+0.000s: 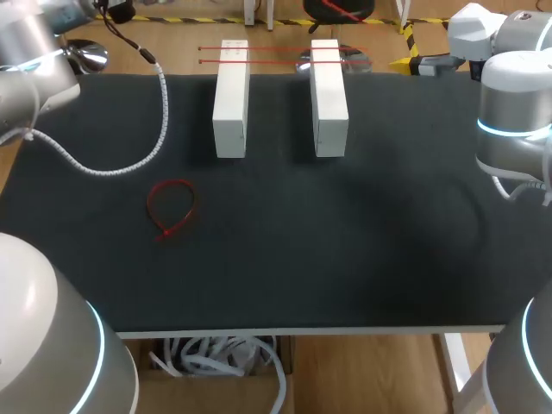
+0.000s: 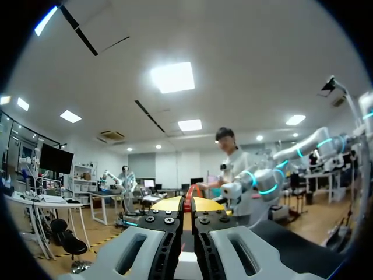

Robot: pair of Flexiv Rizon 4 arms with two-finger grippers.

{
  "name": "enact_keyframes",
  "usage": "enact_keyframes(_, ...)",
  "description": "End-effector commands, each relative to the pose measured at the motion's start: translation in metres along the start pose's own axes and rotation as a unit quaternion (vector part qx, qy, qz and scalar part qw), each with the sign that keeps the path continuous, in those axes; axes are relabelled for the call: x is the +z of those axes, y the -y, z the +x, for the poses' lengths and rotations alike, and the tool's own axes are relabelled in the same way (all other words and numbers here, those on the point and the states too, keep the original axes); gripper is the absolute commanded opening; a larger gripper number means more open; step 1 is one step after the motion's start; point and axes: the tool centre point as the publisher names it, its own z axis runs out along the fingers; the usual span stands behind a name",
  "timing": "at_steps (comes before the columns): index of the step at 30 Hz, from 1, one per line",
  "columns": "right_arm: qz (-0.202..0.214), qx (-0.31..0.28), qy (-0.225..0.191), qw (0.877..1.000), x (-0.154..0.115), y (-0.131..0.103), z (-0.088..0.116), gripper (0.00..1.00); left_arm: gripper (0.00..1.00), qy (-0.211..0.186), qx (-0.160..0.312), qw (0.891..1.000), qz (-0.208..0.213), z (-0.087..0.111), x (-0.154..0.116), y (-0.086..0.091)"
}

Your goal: Grab the tape and strap the tape.

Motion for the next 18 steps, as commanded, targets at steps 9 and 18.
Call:
enact_keyframes(9, 0.0, 0.0, 0.0, 1.0, -0.0001, 0.0001, 0.0001, 1.0, 0.0, 0.004, 0.001, 1.0, -0.001, 0.0028, 0.0006, 0.001)
enact_keyframes(18, 0.018, -0.03, 0.034, 0.999, -0.0009, -0.0031, 0.003, 1.0, 0.0, 0.004, 0.001, 1.0, -0.001, 0.0028, 0.0006, 0.001)
